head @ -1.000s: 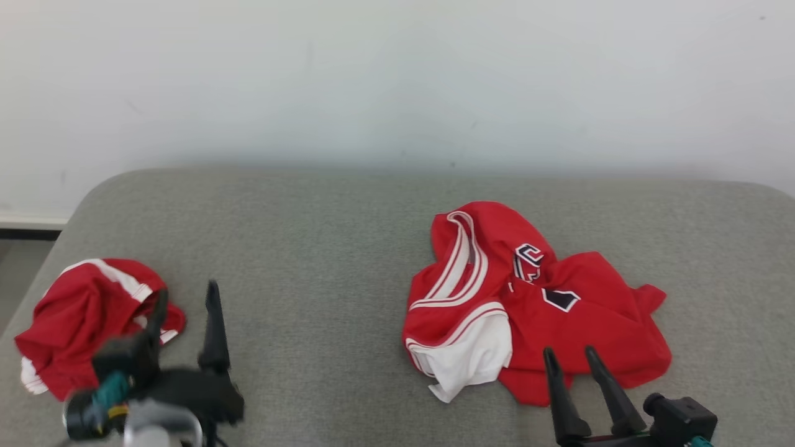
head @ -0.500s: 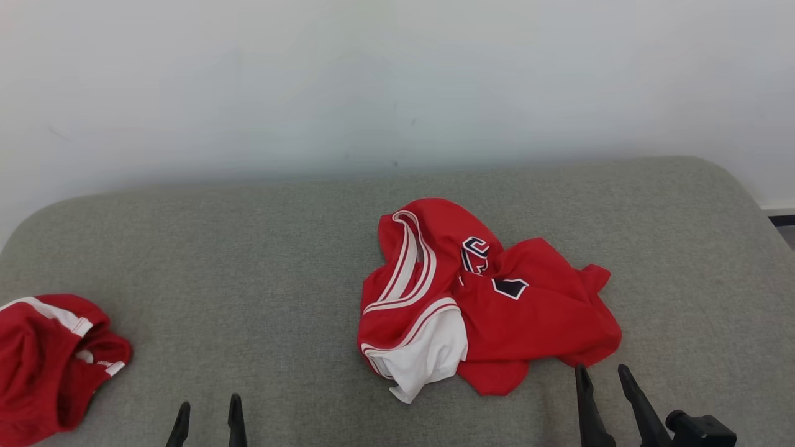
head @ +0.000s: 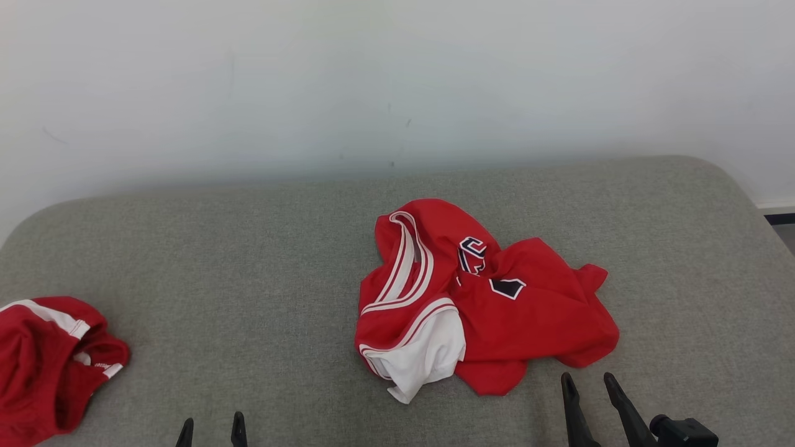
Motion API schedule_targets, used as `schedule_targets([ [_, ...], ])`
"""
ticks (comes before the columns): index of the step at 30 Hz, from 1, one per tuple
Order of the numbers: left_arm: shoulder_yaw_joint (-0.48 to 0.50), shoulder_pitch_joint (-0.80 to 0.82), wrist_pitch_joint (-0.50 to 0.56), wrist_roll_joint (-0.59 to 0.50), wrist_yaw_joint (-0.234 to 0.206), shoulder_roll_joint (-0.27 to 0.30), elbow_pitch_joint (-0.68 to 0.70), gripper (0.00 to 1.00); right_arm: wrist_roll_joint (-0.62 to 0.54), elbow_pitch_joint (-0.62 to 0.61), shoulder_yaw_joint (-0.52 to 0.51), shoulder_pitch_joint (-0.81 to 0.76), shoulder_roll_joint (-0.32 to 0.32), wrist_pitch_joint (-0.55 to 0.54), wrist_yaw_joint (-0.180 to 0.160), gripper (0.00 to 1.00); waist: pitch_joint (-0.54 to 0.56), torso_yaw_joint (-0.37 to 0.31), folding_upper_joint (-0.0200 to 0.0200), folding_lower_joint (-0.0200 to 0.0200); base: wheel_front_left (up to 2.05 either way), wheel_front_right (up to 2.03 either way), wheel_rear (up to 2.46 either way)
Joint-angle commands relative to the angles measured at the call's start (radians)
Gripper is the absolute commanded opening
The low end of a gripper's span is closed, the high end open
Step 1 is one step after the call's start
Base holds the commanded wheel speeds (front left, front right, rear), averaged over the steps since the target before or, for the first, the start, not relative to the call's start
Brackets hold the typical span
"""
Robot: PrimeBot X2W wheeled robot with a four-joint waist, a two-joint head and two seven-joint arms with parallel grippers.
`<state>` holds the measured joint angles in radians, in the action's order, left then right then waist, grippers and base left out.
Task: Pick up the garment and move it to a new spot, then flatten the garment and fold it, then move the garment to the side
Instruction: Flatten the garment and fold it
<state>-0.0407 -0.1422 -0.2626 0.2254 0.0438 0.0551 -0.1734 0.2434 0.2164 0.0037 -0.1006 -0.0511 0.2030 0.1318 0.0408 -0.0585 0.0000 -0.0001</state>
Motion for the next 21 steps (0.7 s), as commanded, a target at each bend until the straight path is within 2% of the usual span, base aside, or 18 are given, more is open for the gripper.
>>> schedule_targets([
  [1,0.003,-0.002,-0.003,-0.007,0.002,-0.003,-0.002,1.0,0.001,0.001,0.003,0.007,0.002,0.001,-0.002,1.0,-0.002,0.001,0.0,0.0001,0.0,0.0,0.0],
  [21,0.008,0.032,-0.003,0.009,0.005,-0.005,-0.018,1.0,0.026,0.018,0.018,0.021,0.002,0.01,-0.002,1.0,-0.003,-0.014,0.0,0.0001,0.0,0.0,0.0],
])
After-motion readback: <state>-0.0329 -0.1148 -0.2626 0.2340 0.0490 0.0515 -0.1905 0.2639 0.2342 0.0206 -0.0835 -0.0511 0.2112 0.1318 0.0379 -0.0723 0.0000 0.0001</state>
